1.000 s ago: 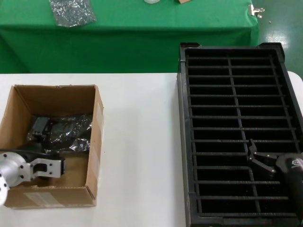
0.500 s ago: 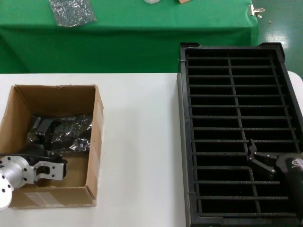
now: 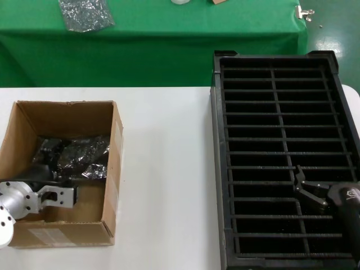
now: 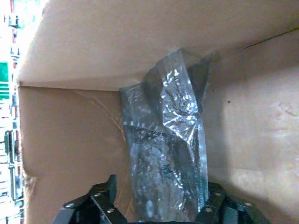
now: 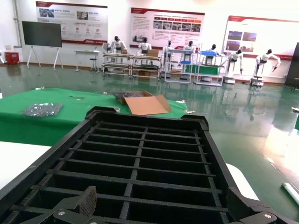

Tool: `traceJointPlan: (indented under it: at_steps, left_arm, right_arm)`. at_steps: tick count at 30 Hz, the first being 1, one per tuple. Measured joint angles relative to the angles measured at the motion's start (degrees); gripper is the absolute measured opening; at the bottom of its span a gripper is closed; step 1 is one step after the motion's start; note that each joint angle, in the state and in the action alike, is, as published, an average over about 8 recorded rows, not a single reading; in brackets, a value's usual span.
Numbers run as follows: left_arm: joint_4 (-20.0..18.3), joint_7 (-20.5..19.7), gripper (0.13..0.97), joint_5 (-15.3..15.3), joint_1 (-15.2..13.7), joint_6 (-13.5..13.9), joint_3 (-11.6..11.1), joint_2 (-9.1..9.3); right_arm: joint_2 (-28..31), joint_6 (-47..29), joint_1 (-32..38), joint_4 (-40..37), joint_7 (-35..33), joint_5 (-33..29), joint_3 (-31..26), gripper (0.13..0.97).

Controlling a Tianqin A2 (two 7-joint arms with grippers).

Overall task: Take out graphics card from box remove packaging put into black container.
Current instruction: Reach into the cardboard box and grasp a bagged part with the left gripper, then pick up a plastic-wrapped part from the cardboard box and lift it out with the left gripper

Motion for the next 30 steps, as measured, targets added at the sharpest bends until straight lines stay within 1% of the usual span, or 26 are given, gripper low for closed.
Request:
traceJointPlan:
  at_steps: [7,8,11,16,20,23,28,30]
  left_arm:
    - [-0.82,0.17,0.491,0.12,0.20,-0.94,-0.33,-0.27]
    - [-1.08,0.00,0.491,0.35,0.31,-0.96,-0.46,-0.33]
    - [-2.42,-1.11,0.423,1.80,1.01,-0.64,-1.17,-0.53]
    - [-6.13,-4.39,0.308,5.88,3.10,1.01,-3.20,-0.92]
    - [-9.27,-6.97,0.308,9.13,4.84,2.63,-4.95,-1.19]
    - [-11.07,-8.47,0.264,11.09,5.78,3.74,-6.01,-1.38]
    - [-12.24,-9.80,0.191,12.78,6.36,4.87,-6.95,-1.60]
    - [-12.23,-10.06,0.185,12.95,6.38,5.08,-7.11,-1.63]
  right_arm:
    - [0.00,0.00,0.00,0.00,0.00,0.00,0.00,0.966]
    - [0.00,0.00,0.00,0.00,0.00,0.00,0.00,0.966]
    - [0.00,0.00,0.00,0.00,0.00,0.00,0.00,0.966]
    - [0.00,0.00,0.00,0.00,0.00,0.00,0.00,0.966]
    - [0.00,0.00,0.00,0.00,0.00,0.00,0.00,0.966]
    - [0.00,0.00,0.00,0.00,0.00,0.00,0.00,0.966]
    - [0.00,0.00,0.00,0.00,0.00,0.00,0.00,0.966]
    - [0.00,0.00,0.00,0.00,0.00,0.00,0.00,0.966]
